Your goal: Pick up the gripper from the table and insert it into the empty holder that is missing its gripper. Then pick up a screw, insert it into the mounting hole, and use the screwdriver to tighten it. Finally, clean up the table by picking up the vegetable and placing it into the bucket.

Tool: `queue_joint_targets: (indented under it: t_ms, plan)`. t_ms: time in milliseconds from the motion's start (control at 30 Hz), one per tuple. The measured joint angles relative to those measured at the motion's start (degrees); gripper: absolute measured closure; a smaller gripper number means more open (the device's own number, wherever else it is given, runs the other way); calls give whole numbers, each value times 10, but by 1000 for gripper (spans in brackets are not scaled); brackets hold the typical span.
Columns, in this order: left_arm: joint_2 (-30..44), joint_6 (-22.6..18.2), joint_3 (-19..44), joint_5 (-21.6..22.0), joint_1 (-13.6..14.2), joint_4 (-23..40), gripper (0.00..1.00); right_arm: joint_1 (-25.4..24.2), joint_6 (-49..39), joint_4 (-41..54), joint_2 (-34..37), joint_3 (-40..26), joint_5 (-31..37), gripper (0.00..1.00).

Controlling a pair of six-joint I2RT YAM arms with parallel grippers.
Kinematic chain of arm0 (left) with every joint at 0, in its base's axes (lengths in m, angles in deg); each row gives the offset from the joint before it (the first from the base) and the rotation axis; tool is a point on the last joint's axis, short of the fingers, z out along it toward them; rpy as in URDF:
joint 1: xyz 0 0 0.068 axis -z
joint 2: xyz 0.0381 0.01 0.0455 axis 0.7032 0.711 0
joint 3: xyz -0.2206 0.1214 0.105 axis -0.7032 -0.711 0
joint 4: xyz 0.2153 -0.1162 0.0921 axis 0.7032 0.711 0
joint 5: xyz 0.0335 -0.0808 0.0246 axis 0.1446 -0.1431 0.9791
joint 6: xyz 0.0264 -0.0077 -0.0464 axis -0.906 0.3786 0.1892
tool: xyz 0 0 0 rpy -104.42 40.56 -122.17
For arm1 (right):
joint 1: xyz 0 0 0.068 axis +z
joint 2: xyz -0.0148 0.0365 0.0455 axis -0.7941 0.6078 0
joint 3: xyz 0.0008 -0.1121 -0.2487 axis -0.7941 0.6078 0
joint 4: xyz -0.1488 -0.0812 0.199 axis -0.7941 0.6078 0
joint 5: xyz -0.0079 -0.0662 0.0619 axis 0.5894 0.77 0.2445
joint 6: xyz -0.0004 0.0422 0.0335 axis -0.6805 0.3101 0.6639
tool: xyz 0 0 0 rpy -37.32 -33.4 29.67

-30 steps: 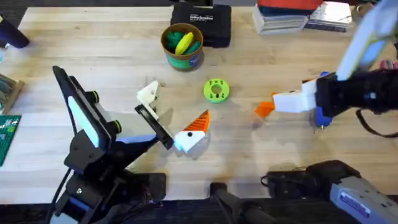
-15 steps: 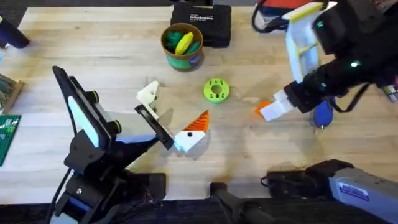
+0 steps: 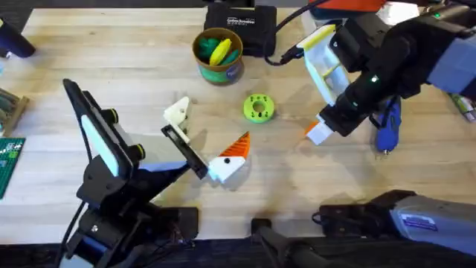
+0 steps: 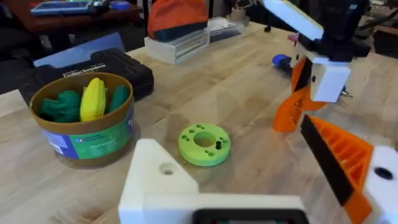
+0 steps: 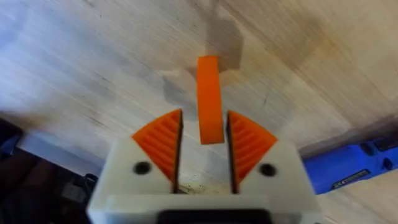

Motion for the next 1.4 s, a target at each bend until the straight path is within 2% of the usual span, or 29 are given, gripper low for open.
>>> queue_joint_targets:
  t_ms: [100, 200, 300, 533, 667, 767, 900, 1033, 1167, 1400]
  plan:
    - [0, 0, 0, 0, 0, 0, 16, 0, 0, 0, 0, 0, 2, 580]
    - [0, 0, 0, 0, 0, 0, 15, 0, 0, -3, 0, 0, 2, 808]
    - [0, 0, 0, 0, 0, 0, 16, 0, -2, -8, 0, 0, 4, 971]
    - [0, 0, 0, 0, 0, 0, 15, 0, 0, -11, -11, 0, 6, 985]
    - [0, 0, 0, 0, 0, 0, 15, -8, 1, -1, -75, 0, 4, 985]
    - [0, 0, 0, 0, 0, 0, 15, -48, 8, -8, -145, 0, -27, 985]
    - [0, 0, 0, 0, 0, 0, 15, -144, 36, -108, -207, 12, -153, 985]
    - [0, 0, 0, 0, 0, 0, 15, -204, 95, -238, -196, 76, -319, 985]
    - [0, 0, 0, 0, 0, 0, 15, -201, 179, -324, -124, 128, -449, 985]
    - [0, 0, 0, 0, 0, 0, 15, -132, 310, -469, 0, 137, -613, 985]
